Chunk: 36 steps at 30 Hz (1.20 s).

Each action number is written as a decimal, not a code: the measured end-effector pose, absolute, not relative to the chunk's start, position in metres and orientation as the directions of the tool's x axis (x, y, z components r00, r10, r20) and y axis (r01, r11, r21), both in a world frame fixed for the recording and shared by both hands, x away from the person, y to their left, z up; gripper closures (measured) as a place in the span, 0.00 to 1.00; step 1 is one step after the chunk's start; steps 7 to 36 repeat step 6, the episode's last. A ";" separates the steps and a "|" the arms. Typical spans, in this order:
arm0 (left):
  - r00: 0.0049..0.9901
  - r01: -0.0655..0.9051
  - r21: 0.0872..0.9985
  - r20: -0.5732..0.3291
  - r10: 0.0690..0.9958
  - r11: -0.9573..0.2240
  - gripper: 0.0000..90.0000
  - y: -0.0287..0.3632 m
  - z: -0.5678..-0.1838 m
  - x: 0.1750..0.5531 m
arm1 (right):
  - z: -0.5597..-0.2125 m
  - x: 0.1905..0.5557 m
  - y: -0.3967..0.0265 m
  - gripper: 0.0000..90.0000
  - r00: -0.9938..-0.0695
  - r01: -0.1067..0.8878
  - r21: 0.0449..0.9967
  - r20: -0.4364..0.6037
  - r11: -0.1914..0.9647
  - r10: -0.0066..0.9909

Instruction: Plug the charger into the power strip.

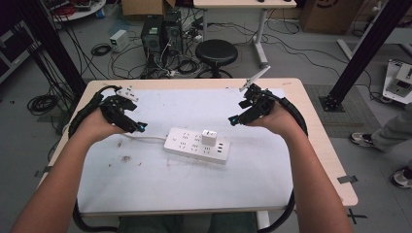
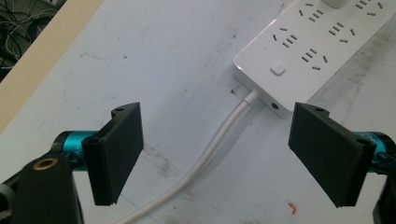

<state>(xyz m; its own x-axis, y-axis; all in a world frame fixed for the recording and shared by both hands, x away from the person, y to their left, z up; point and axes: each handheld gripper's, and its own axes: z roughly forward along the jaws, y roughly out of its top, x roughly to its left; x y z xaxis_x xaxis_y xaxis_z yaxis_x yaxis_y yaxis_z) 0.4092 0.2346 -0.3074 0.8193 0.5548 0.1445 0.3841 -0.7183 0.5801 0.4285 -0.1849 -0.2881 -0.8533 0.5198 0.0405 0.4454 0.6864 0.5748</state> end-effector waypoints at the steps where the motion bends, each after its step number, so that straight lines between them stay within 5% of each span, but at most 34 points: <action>1: 0.819 0.384 0.580 0.144 0.555 -0.718 0.20 0.235 -0.307 0.409 | -0.288 0.428 -0.185 0.22 -0.853 0.445 0.575 0.041 0.686 0.520; 36: 0.820 0.382 0.585 0.143 0.554 -0.716 0.20 0.236 -0.307 0.408 | -0.287 0.429 -0.184 0.22 -0.852 0.446 0.574 0.037 0.686 0.522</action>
